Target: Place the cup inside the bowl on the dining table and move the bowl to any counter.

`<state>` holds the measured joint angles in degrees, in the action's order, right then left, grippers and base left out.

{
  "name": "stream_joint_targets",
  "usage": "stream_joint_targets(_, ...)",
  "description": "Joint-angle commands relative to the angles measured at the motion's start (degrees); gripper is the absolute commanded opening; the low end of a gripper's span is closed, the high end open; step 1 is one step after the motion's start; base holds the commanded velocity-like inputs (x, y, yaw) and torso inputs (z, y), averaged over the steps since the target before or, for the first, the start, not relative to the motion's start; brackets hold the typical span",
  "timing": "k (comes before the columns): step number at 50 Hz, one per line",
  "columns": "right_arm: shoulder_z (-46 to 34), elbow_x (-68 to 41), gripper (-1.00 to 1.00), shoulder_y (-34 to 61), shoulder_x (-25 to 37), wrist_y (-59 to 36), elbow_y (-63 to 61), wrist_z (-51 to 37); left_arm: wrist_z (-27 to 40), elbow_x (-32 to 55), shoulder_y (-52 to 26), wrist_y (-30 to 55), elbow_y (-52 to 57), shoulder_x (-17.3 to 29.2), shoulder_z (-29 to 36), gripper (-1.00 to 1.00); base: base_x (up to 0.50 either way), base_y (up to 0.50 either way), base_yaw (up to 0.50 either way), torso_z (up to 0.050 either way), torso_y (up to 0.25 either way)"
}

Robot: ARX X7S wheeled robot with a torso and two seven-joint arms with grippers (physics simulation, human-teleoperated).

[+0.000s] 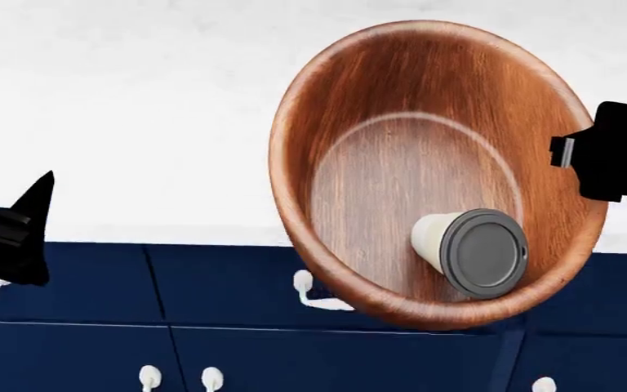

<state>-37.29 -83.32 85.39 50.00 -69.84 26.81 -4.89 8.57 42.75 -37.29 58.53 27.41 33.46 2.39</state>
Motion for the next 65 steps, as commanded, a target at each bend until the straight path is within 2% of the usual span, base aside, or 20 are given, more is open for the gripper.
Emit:
stream_joint_targets(1,0.98,-0.35,-1.0,0.65,-0.62,1.38,1.19,0.8,-0.6,-2.33,0.37,-1.83,-0.64,0.34,1.26,1.0,0.5,0.0,0.0,0.0,0.0)
stream_joint_targets(35,0.46,-0.11,-1.0,0.11,-0.95,2.07,1.17,1.17,-0.73,-1.97,0.89,-2.74,-0.82,0.99,1.04,1.0,0.47,0.0,0.0,0.0,0.001)
stream_joint_targets(65,1.12,-3.64,-1.0,-7.23,-0.38,3.05,-0.94,-1.04,-0.06,-1.44,0.94,-2.77,-0.58,0.99,1.08,1.0,0.0,0.0,0.0,0.0,0.001)
